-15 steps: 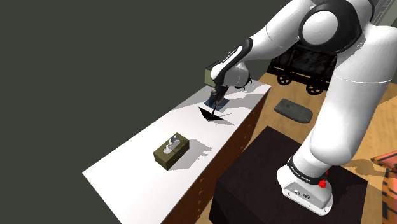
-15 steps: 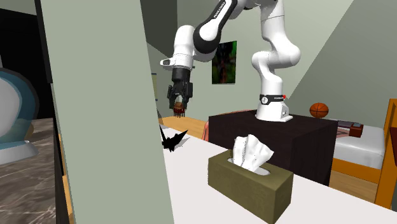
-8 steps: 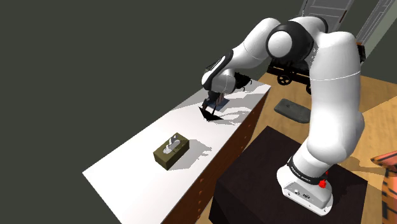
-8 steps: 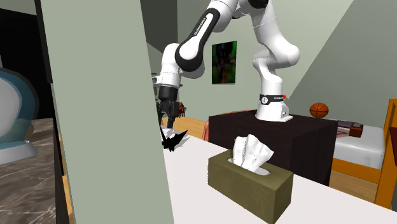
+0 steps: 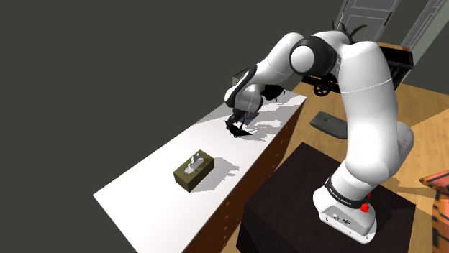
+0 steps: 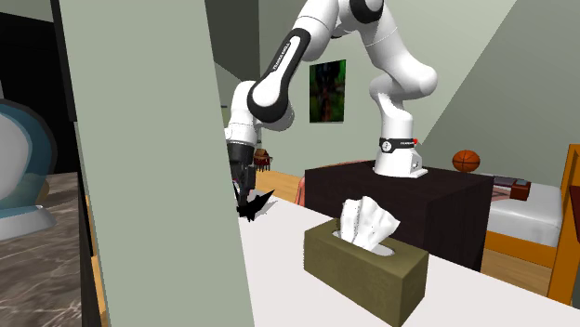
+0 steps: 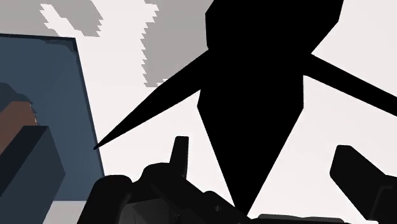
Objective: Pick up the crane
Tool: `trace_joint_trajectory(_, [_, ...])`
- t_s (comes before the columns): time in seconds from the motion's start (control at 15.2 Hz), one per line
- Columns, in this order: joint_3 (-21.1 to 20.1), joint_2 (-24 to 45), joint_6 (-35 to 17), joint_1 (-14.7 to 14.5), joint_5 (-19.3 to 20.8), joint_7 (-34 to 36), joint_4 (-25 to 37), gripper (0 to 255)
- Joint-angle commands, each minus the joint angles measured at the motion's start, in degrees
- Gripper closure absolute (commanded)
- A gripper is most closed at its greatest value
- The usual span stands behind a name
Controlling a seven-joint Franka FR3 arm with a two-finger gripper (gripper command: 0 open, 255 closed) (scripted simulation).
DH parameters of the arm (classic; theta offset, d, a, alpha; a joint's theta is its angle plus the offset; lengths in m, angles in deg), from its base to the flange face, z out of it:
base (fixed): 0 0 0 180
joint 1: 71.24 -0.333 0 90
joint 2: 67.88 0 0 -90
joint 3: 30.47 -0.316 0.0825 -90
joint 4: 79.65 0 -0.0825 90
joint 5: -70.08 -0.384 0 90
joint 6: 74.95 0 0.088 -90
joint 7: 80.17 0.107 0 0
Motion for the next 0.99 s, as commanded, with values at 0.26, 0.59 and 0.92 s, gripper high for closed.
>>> trace_joint_trajectory(0.26, [-0.7,2.1,-1.0,0.7,-0.6,-0.7,1.0,255])
trace_joint_trajectory(0.59, [-0.5,1.9,-0.9,0.4,-0.5,-0.4,0.9,255])
trace_joint_trajectory(0.92, [-0.1,0.8,-0.2,0.3,-0.1,-0.1,0.3,255])
